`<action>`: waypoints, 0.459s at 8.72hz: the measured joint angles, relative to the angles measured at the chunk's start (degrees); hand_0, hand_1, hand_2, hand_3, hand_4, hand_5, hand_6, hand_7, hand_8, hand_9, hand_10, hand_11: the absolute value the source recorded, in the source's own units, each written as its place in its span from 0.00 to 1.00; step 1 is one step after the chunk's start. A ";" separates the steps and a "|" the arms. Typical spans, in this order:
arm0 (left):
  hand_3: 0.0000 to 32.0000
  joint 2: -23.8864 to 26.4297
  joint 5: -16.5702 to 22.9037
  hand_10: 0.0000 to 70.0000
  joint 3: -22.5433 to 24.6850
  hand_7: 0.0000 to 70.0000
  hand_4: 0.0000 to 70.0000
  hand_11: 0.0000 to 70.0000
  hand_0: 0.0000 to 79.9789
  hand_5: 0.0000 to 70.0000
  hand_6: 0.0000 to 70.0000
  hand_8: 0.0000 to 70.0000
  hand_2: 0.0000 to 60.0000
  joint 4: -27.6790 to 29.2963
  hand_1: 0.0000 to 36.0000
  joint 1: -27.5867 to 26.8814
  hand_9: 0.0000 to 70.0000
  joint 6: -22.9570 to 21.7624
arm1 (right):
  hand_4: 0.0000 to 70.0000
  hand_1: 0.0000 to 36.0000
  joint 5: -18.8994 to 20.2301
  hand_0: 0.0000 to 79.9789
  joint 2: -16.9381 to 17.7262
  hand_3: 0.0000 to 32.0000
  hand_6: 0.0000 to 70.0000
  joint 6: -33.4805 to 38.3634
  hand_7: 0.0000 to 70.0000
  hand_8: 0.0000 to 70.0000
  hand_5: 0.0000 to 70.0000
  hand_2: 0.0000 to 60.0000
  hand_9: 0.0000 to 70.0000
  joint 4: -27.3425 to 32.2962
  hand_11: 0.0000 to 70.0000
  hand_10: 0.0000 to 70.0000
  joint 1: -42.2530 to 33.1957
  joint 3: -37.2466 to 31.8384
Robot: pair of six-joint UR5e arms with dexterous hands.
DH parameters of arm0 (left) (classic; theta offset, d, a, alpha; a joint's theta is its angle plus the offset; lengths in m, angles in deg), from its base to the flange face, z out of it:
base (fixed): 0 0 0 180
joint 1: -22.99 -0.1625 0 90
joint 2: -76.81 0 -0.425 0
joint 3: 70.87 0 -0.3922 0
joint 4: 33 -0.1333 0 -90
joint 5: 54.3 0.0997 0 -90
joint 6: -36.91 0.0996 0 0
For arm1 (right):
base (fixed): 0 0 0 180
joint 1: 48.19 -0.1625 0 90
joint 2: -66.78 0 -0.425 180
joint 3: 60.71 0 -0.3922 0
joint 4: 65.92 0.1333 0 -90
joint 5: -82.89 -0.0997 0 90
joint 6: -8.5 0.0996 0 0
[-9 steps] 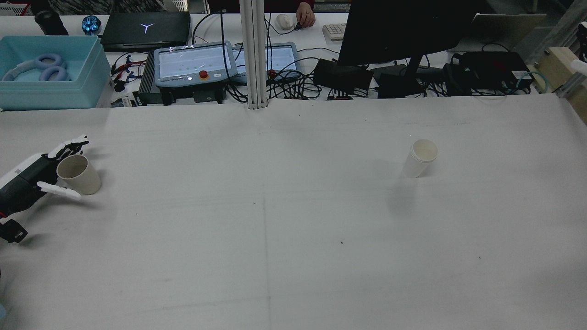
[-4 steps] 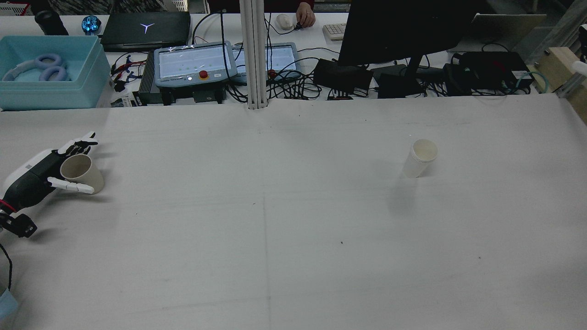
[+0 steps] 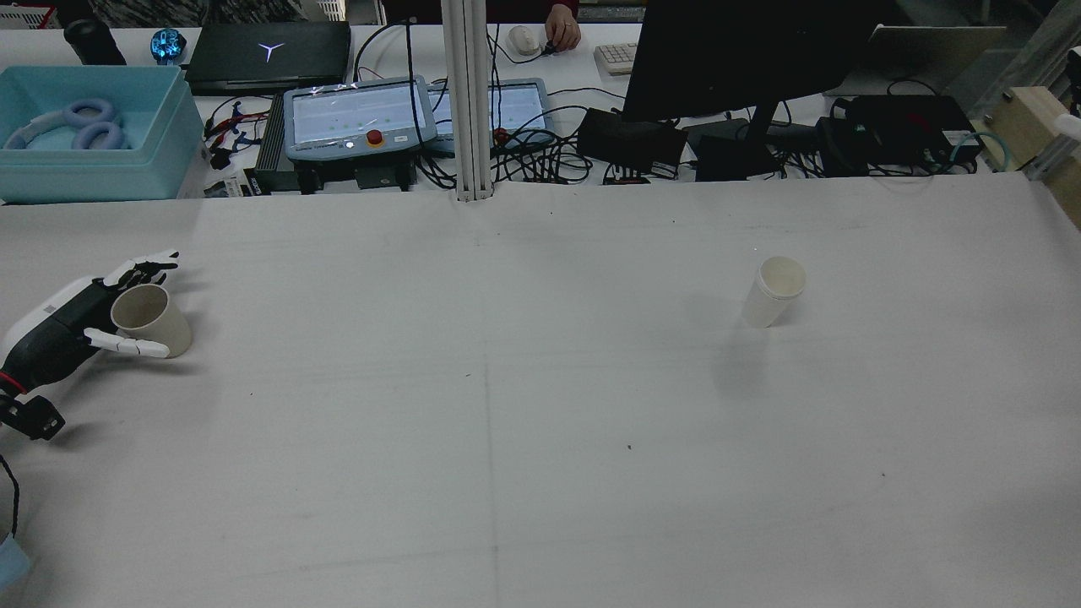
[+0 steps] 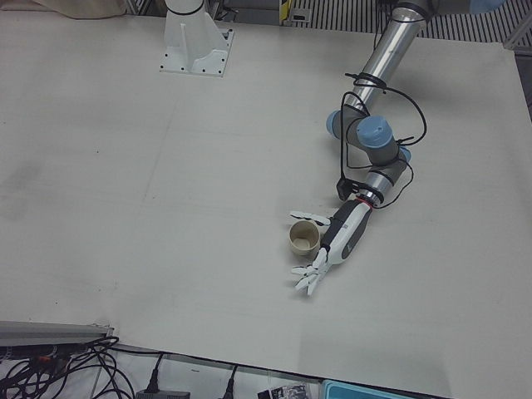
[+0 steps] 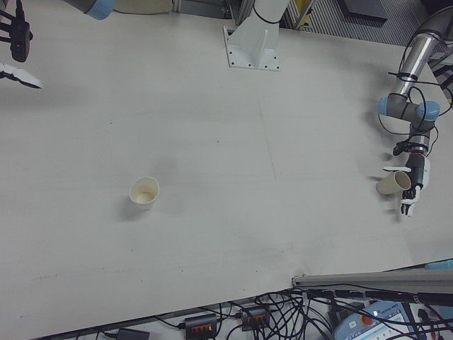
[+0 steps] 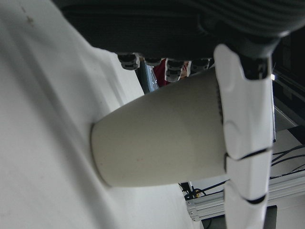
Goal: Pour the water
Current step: 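Reach the left hand to the nearby cream paper cup and wrap fingers around it, then lift the cup with the left hand and raise it off the table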
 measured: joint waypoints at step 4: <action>0.00 -0.17 0.00 0.12 0.15 0.42 0.32 0.20 0.68 0.32 0.15 0.03 0.17 -0.70 0.57 -0.09 0.12 -0.09 | 0.06 0.30 -0.07 0.52 0.08 0.03 0.04 0.00 0.07 0.01 0.14 0.26 0.01 0.01 0.00 0.00 0.00 -0.10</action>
